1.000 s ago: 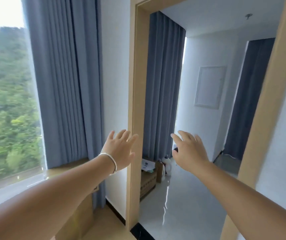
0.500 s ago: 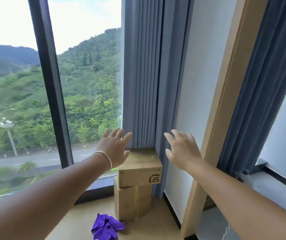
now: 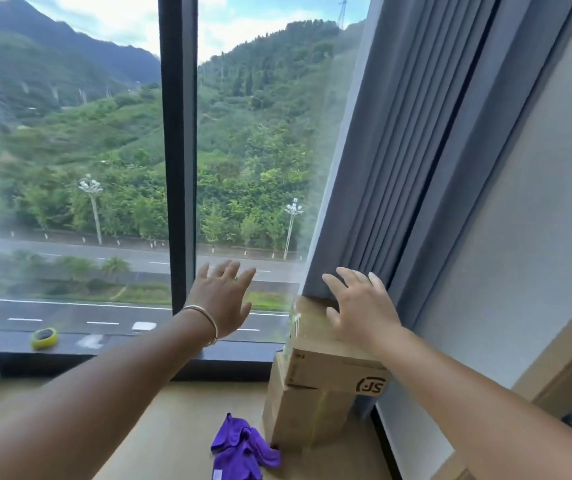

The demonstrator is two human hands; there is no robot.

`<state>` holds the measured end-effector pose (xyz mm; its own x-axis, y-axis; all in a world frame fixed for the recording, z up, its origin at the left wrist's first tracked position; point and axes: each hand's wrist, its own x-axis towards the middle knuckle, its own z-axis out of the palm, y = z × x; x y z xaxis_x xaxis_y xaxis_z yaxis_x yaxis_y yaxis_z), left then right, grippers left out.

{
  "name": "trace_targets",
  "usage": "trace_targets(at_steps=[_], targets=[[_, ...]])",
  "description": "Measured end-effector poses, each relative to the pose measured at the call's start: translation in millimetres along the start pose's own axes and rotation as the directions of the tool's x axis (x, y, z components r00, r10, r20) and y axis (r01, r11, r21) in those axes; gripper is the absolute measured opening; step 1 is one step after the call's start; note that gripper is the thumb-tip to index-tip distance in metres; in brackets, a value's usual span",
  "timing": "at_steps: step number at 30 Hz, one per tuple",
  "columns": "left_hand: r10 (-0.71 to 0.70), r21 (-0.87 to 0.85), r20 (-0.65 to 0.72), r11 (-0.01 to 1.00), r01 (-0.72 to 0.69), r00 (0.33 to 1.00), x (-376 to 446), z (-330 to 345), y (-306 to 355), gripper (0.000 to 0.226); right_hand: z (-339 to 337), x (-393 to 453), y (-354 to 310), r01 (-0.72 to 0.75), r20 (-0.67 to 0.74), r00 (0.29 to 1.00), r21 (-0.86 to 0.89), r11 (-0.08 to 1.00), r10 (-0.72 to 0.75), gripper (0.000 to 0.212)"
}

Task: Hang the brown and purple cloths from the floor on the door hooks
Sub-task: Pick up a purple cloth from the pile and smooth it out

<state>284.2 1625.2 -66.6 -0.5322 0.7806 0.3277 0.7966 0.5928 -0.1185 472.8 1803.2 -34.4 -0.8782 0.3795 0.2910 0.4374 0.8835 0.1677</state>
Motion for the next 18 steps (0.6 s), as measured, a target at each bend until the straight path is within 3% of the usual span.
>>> trace_targets(at_steps=[8, 18], targets=[[-0.095, -0.018, 0.218, 0.995, 0.102, 0.971, -21, 136, -48, 0.066, 153, 43, -66, 0.122, 0.231, 0.962, 0.123, 0.985, -0.148, 0.057], [-0.21, 0.039, 0.537, 0.974, 0.225, 0.817, -70, 352, -47, 0.065, 404, 45, -112, 0.3, 0.47, 0.794, 0.249, 0.921, -0.386, 0.057]])
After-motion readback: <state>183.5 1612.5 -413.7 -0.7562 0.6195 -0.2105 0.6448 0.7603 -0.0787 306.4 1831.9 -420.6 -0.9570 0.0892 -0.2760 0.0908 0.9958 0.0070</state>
